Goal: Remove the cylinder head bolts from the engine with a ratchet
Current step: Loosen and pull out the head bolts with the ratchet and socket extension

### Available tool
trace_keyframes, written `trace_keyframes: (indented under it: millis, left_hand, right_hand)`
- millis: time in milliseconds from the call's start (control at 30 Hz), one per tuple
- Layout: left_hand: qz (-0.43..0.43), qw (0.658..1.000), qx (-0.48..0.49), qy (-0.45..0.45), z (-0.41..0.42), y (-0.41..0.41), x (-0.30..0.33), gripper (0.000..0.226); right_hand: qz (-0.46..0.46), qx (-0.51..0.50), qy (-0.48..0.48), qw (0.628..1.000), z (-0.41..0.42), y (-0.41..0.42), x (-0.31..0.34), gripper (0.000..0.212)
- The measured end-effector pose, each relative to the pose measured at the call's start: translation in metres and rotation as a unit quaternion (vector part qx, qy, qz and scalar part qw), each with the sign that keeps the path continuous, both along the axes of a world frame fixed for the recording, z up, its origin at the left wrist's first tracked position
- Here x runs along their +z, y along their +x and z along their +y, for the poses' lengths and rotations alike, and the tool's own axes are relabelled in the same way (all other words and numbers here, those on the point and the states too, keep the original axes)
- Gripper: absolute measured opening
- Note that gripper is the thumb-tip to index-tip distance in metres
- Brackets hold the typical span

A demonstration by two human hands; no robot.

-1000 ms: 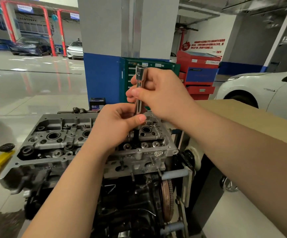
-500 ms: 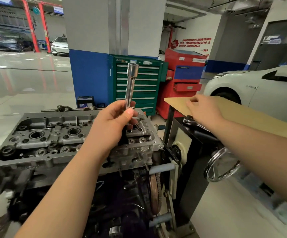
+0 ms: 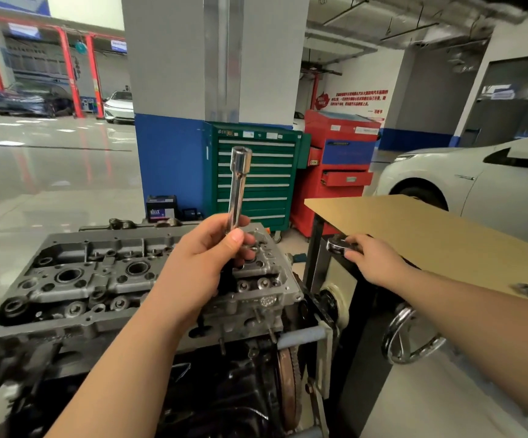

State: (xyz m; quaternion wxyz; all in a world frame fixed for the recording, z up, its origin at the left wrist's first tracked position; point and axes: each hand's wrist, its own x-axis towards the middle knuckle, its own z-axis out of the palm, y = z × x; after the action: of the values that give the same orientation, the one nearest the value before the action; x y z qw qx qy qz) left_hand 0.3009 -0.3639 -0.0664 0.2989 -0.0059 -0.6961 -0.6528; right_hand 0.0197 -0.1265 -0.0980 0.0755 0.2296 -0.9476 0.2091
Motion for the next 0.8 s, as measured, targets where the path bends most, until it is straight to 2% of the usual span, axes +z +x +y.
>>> trace_keyframes:
  millis: [100, 167, 233, 300, 400, 500, 633, 800]
  left_hand:
    - [0.007, 1.0, 0.017, 0.004, -0.001, -0.002, -0.001, 0.021]
    - [0.007, 1.0, 0.029, -0.008, 0.0, -0.004, -0.002, 0.022]
    - [0.006, 0.999, 0.034, -0.024, 0.0, -0.006, -0.002, 0.024]
    - [0.004, 0.999, 0.036, -0.034, 0.001, -0.008, -0.003, 0.028]
    - [0.004, 0.998, 0.046, -0.045, 0.0, -0.01, -0.005, 0.029]
    - [0.008, 0.998, 0.051, -0.034, -0.005, -0.011, -0.006, 0.028]
    - [0.005, 0.997, 0.06, -0.055, -0.005, -0.008, -0.006, 0.031]
    - [-0.01, 0.993, 0.071, -0.09, -0.004, -0.005, -0.005, 0.029]
  right_hand:
    - [-0.03, 0.058, -0.141, 0.988, -0.017, 0.026, 0.043, 0.025]
    - [-0.116, 0.117, -0.277, 0.947, -0.035, 0.056, 0.084, 0.008]
    - [-0.188, 0.183, -0.343, 0.902, -0.051, 0.088, 0.127, 0.013]
    - [-0.23, 0.238, -0.316, 0.889, -0.062, 0.119, 0.162, 0.025]
    - [-0.247, 0.295, -0.195, 0.902, -0.072, 0.158, 0.193, 0.035]
    - [-0.273, 0.3, -0.122, 0.906, -0.074, 0.179, 0.207, 0.041]
    - [-0.289, 0.273, -0.095, 0.913, -0.076, 0.187, 0.222, 0.039]
    - [-0.336, 0.255, -0.092, 0.902, -0.082, 0.186, 0.24, 0.034]
